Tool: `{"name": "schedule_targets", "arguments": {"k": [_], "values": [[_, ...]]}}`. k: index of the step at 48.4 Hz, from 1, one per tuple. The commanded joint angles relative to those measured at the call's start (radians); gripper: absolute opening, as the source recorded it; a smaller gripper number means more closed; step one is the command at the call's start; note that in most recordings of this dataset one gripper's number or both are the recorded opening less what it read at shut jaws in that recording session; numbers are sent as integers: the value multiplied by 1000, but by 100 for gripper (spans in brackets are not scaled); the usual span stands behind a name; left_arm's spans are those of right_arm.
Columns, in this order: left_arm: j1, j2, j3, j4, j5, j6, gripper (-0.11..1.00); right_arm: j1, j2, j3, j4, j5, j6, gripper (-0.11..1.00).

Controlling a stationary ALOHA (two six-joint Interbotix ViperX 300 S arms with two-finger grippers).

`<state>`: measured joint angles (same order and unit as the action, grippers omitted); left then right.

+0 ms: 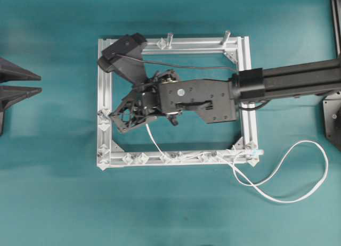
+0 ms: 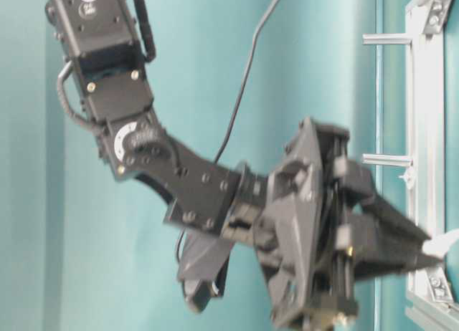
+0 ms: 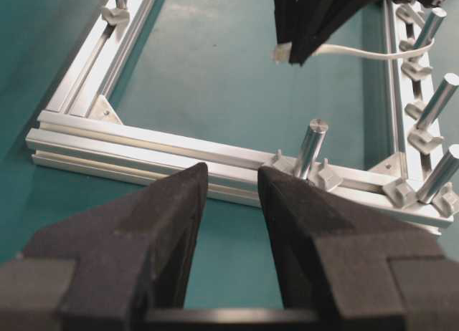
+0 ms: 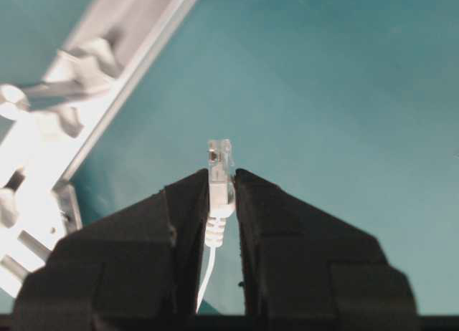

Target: Move the cable alternately left and right between 8 closely spaced pins so it hooks onto each one.

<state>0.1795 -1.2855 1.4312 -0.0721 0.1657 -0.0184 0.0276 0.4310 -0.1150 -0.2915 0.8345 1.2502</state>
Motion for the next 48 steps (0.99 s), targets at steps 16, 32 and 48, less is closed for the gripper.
{"name": "schedule_targets", "arguments": {"k": [16,32,48], "values": [[3,8,-9,3,-11,-8,38,14,49,-156,-3,-17,-5,15],[3,8,-9,3,-11,-8,38,77,60,-176,15,20,6,15],[3,8,-9,3,-11,-8,38,140,60,-183,44,28,49,15]]}}
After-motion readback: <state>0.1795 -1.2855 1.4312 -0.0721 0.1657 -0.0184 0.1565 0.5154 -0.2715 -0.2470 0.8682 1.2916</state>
